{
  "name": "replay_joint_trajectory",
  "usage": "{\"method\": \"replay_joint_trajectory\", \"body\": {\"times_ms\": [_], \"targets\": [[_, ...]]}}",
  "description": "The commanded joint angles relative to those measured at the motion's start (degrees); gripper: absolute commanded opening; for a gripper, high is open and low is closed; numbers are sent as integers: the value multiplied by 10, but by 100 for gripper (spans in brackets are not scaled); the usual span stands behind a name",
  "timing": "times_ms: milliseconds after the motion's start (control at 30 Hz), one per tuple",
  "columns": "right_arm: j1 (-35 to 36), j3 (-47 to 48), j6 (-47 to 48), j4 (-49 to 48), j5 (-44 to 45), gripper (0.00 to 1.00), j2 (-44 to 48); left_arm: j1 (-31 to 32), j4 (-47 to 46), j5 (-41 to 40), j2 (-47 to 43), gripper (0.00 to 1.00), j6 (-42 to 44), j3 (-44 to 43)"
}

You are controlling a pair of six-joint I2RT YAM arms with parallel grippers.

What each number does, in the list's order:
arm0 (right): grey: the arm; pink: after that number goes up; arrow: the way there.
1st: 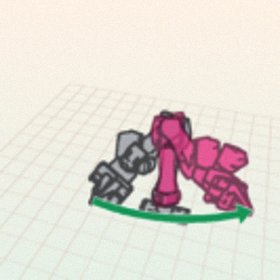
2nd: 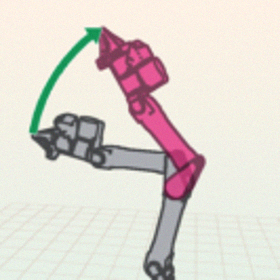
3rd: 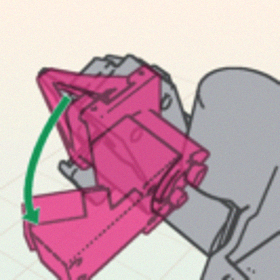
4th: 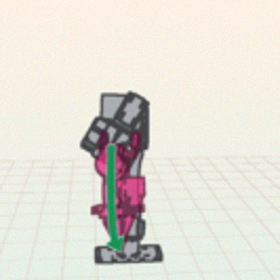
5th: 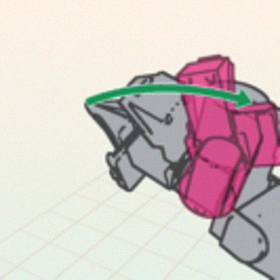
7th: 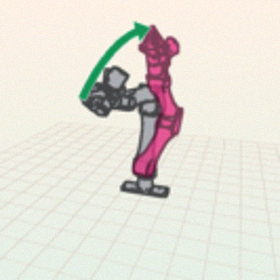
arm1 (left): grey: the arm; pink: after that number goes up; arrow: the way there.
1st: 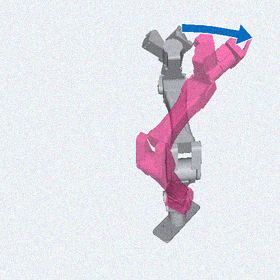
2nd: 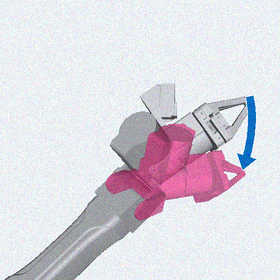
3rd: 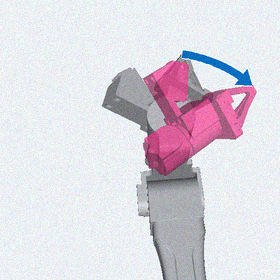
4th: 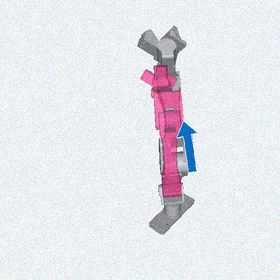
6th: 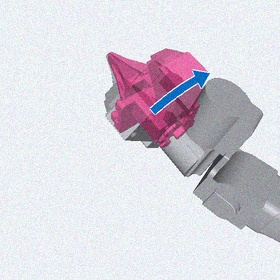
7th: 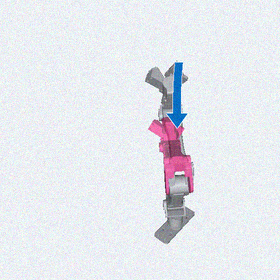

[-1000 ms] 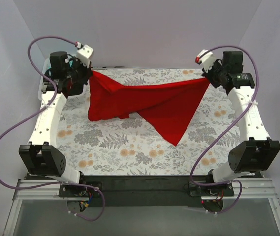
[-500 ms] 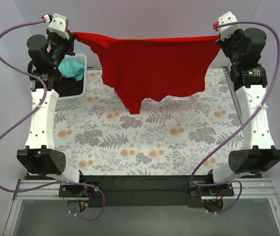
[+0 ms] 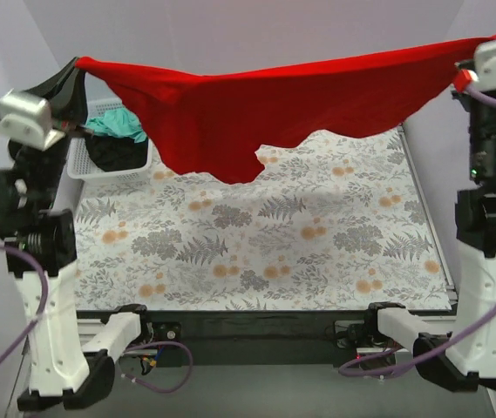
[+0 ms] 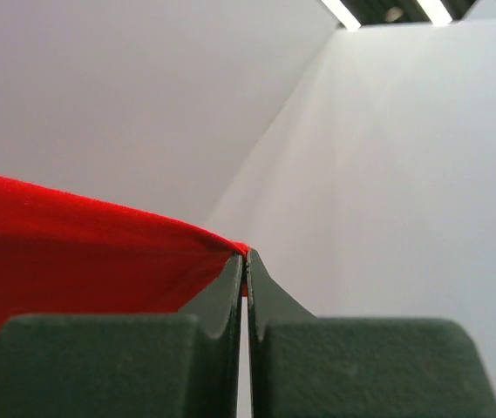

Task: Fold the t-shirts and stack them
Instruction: Flatten the tshirt out

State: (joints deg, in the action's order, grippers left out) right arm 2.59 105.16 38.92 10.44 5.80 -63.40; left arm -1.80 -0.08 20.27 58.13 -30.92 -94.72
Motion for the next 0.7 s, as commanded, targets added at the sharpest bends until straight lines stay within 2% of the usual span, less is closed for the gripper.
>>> {"method": "replay_joint_trajectory", "body": {"times_ms": [0,200,333,500,533,633,667], "targets": [[-8,-6,35,-76,54,1,50,-7,13,35,-54,0,1,-4],[-7,-1,89,-85,60,1,107,-7,70,-32,-73,0,49,-83],[-7,-16,123,-84,52,1,120,-7,107,-26,-75,0,88,-86],[-8,-121,150,-81,4,1,146,-7,129,4,-122,0,124,53],[-8,-177,154,-77,-4,1,159,-7,137,19,-127,0,130,73],[-8,-267,158,-70,-32,1,187,-7,149,50,-151,0,134,173],[-7,-330,157,-70,-45,1,194,-7,153,80,-158,0,139,203]]}}
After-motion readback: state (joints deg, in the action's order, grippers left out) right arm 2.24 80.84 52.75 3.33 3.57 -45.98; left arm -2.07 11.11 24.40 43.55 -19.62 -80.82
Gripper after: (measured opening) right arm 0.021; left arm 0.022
